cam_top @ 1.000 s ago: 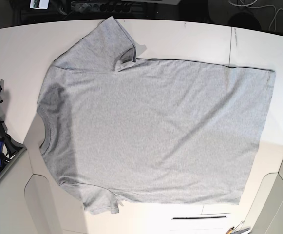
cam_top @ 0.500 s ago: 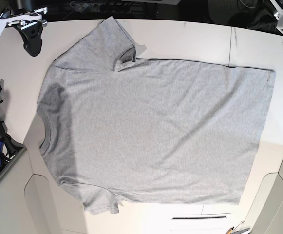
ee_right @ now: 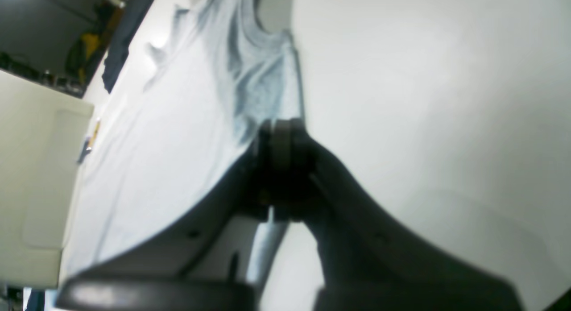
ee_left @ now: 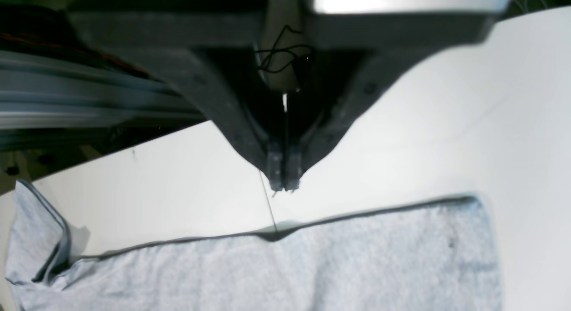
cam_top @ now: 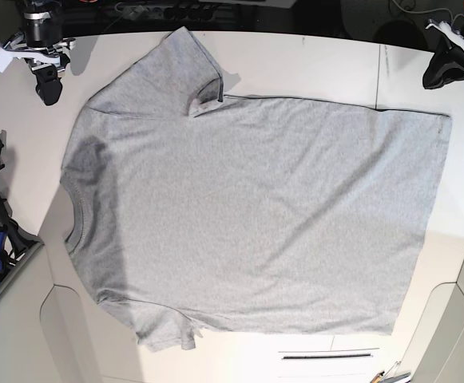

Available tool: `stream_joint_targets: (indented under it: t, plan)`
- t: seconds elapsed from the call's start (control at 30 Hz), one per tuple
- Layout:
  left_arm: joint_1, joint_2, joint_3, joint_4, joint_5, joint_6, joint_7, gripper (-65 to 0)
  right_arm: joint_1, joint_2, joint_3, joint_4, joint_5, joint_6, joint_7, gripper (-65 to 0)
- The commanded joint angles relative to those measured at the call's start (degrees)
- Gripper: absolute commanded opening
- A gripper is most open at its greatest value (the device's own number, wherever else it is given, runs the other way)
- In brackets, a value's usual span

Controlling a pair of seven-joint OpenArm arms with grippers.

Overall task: Fold the T-shirt properly
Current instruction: 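Lower the right gripper onto the shirt edge near the shoulder and grasp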

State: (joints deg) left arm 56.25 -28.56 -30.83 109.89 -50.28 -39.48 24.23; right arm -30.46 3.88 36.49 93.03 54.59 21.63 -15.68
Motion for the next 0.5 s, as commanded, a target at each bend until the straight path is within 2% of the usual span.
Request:
stream_joint_targets:
  t: [0.0, 0.1, 0.13, 0.2, 0.27, 0.37, 0.47]
  plan:
    - [0.76, -0.50, -0.59, 0.68, -0.94, -0.52, -0.74, -65.0, 0.68, 0.55, 1.25, 0.50, 0.92, 0.85, 1.25, -65.0]
    - [0.74, -0.52, -0.59, 0.68, -0.96, -0.52, -0.76, -65.0, 1.97, 0.52, 3.32, 0.33, -0.52, -1.33, 0.11, -65.0]
    - [0.74, -0.52, -0.59, 0.68, -0.94, -0.52, -0.74, -65.0, 2.38, 0.52, 3.85, 0.33, -1.27, -1.90, -0.37, -62.6]
    - [0.74, -0.55, -0.59, 0.68, -0.94, -0.52, -0.74, -65.0, 2.38, 0.52, 4.17, 0.35, -1.73, -3.80, -0.74, -45.5]
    - [0.74, -0.55, -0.59, 0.68, -0.94, -0.52, -0.55, -65.0, 2.38, 0.39, 4.15, 0.35, -2.91, -4.50, -0.63, -36.0]
    - [0.74, -0.55, -0.59, 0.68, -0.96, -0.52, -0.13, -65.0, 2.38, 0.20, 4.07, 0.35, -6.34, -4.48, -0.63, -35.0]
    - [0.74, -0.52, -0.59, 0.68, -0.94, -0.52, 0.07, -65.0, 2.71, 0.22, 4.00, 0.35, -6.67, -4.20, -0.87, -35.0]
